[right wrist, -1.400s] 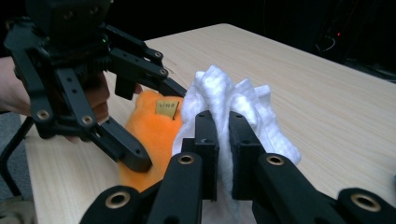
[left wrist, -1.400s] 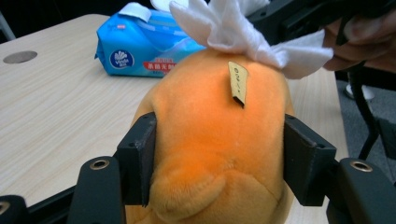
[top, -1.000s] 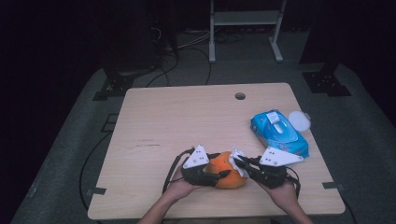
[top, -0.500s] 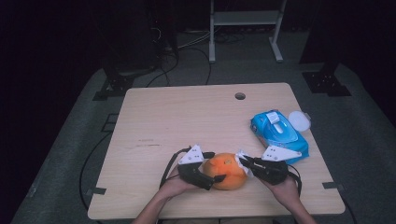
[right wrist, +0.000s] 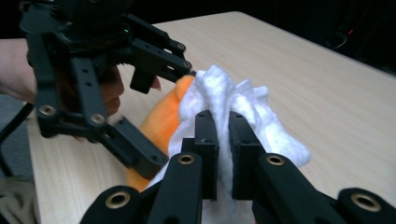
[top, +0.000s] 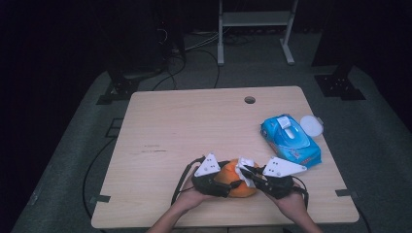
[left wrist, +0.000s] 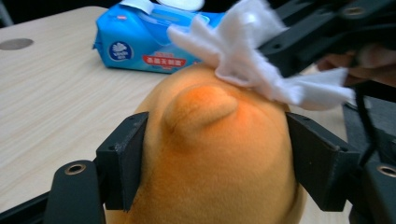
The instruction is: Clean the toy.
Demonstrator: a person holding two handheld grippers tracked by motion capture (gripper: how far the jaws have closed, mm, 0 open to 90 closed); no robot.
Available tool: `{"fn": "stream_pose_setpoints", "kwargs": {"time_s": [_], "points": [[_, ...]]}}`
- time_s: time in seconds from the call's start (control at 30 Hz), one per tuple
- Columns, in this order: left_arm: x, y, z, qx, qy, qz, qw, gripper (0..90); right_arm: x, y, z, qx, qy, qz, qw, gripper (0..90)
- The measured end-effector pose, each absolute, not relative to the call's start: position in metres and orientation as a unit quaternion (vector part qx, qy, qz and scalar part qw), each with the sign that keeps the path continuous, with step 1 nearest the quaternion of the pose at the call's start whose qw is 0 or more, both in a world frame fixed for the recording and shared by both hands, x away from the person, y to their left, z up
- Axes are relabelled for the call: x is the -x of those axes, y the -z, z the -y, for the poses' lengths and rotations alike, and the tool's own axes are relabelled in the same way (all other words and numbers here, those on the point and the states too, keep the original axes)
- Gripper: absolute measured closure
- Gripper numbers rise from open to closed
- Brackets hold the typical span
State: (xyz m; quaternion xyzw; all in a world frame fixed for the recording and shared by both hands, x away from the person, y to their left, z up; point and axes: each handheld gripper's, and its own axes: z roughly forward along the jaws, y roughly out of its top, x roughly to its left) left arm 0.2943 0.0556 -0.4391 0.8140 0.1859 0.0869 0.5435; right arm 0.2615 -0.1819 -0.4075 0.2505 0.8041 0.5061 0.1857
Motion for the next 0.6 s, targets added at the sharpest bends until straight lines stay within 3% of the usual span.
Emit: {"fn": "stream_pose_setpoints", "kwargs": {"time_s": [0.27,0.6], "points": [[-0.292,0.438,-0.051,-0.809,-0.095,-0.201,0.544,26.4,-0.264,0.406,0.194,-0.279,-0.497,-0.794,0.21,83.1],[-0.291,0.437,-0.051,-0.813,-0.078,-0.188,0.546,23.9,-0.264,0.407,0.185,-0.256,-0.498,-0.804,0.198,83.1]]}}
